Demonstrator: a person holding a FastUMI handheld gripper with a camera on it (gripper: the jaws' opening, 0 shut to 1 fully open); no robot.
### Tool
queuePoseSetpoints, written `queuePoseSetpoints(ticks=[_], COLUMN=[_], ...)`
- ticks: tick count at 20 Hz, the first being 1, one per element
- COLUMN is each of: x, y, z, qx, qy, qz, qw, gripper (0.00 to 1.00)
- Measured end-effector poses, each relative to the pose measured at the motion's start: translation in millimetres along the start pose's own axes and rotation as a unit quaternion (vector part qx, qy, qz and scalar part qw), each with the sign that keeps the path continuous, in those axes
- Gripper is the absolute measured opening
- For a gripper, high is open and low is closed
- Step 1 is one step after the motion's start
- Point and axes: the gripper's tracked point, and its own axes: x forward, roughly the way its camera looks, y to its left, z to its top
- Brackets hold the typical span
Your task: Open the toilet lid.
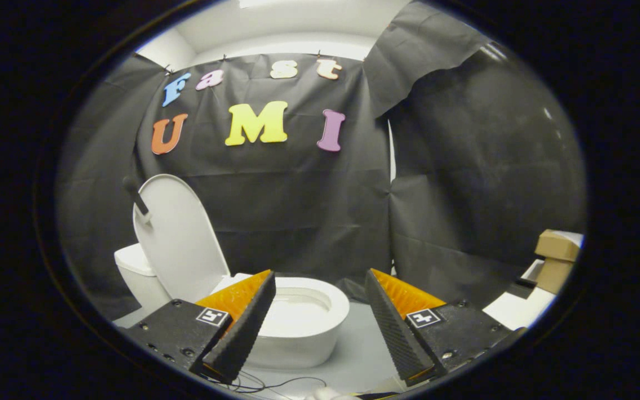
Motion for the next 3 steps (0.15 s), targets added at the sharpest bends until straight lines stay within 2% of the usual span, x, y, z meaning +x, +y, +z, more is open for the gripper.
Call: queuePoseSetpoints(ticks=[3], x=[-3.3], y=[3.8], z=[-0.8], qx=[-0.012], qy=[-0.003], qz=[0.002], qw=[1.000], gripper=[1.00])
